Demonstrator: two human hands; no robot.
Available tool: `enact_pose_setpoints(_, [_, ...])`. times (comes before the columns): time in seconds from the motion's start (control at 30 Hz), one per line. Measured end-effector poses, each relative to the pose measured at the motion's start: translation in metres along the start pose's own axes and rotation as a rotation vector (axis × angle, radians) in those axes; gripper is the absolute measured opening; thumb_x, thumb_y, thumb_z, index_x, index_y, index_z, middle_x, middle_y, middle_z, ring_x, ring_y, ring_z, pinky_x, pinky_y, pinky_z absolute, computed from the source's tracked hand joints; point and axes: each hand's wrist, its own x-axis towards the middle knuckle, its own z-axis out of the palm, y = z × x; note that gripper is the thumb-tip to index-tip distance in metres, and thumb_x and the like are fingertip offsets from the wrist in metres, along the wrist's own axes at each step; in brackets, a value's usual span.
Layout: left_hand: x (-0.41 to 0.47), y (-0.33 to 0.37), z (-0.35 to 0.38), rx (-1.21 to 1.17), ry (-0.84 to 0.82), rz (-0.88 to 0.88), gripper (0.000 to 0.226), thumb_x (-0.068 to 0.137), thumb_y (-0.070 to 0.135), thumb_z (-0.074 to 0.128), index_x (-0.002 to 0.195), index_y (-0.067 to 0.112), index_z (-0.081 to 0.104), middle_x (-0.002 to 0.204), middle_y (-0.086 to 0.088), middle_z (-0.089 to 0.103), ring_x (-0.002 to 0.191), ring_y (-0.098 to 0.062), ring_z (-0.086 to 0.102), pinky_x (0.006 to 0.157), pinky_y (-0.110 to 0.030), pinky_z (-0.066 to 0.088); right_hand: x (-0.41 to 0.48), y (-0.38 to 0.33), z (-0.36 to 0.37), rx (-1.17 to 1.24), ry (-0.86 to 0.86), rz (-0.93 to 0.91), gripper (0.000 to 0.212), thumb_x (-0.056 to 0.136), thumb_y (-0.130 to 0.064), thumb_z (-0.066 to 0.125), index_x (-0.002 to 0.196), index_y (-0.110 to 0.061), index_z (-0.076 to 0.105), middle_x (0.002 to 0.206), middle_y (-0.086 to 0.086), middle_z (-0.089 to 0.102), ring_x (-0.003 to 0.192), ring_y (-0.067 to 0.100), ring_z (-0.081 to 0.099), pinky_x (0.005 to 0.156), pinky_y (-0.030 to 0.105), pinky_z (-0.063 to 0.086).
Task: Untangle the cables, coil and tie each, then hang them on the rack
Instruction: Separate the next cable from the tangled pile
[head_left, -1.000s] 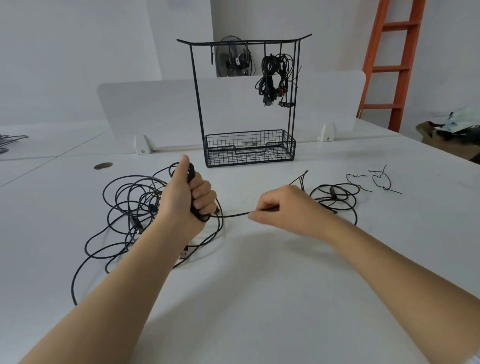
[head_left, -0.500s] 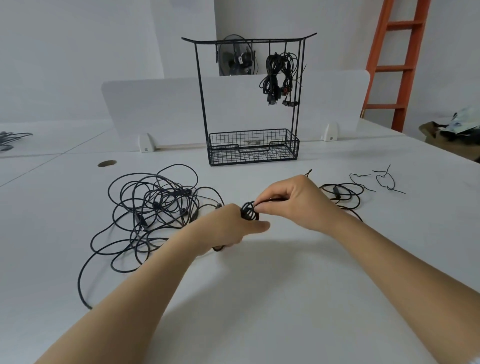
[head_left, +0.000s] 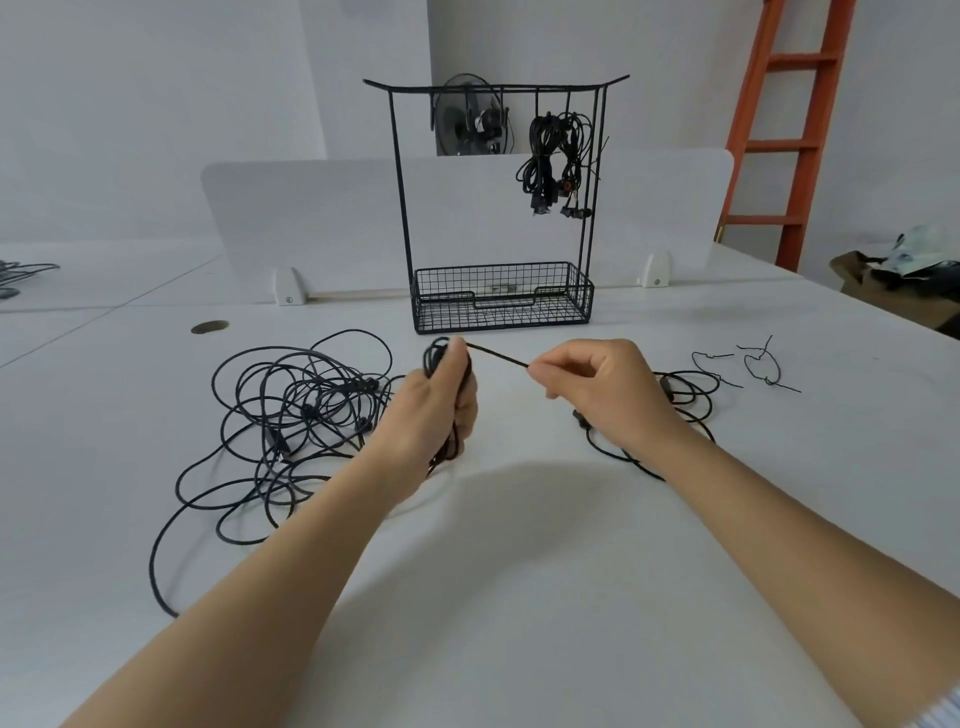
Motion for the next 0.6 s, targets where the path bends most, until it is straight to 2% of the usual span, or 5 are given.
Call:
enact_pose_setpoints(0.13, [0.004, -0.008, 0.003, -0.084, 0.158, 0.115, 0.052, 0.099, 0.044, 0.026, 0.066, 0.014, 0.052, 0.052, 0.000, 0.040, 0.045, -0.012, 0.032, 0.042, -0.020, 0.025, -0.015, -0.003, 0.025, -0.280, -0.016, -0.371, 0.015, 0.080, -0.019, 0.061, 0.077, -0.008, 0.071, 0.063, -0.010, 0.055, 0.059, 0.005, 0.045, 0.058, 0.022, 0.039])
enact_pose_setpoints(0.23, [0.005, -0.006, 0.005, -0.226, 0.178, 0.083, 0.056, 0.099, 0.047, 0.025, 0.077, 0.016, 0.066, 0.062, 0.000, 0.048, 0.050, -0.010, 0.040, 0.045, -0.021, 0.030, -0.019, -0.001, 0.033, -0.452, -0.095, -0.466, 0.023, 0.079, -0.019, 0.053, 0.089, -0.010, 0.071, 0.064, -0.002, 0.054, 0.055, 0.014, 0.043, 0.054, 0.029, 0.041])
enact_pose_setpoints(0.4, [0.012, -0.005, -0.006, -0.588, 0.242, -0.022, 0.066, 0.098, 0.047, 0.030, 0.040, 0.018, 0.040, 0.056, 0.001, 0.050, 0.059, -0.014, 0.045, 0.058, -0.023, 0.034, -0.010, 0.006, 0.020, -0.542, -0.105, -0.377, 0.021, 0.089, -0.022, 0.053, 0.088, -0.011, 0.071, 0.077, 0.004, 0.066, 0.072, 0.026, 0.058, 0.065, 0.031, 0.043])
enact_pose_setpoints(0.5, [0.011, -0.002, -0.007, -0.697, 0.250, -0.023, 0.070, 0.099, 0.045, 0.030, 0.035, 0.019, 0.032, 0.047, 0.000, 0.046, 0.059, -0.016, 0.050, 0.067, -0.025, 0.040, -0.006, 0.009, 0.012, -0.608, -0.121, -0.326, 0.021, 0.091, -0.027, 0.055, 0.093, -0.014, 0.071, 0.086, 0.002, 0.069, 0.081, 0.023, 0.059, 0.071, 0.030, 0.042])
enact_pose_setpoints(0.6, [0.009, 0.004, -0.011, -0.742, 0.190, -0.096, 0.064, 0.098, 0.048, 0.031, 0.041, 0.018, 0.029, 0.040, 0.003, 0.026, 0.033, -0.011, 0.030, 0.039, -0.017, 0.034, -0.001, 0.014, 0.005, -0.652, -0.072, -0.296, 0.023, 0.090, -0.032, 0.055, 0.092, -0.017, 0.072, 0.078, 0.005, 0.069, 0.077, 0.026, 0.058, 0.068, 0.027, 0.039])
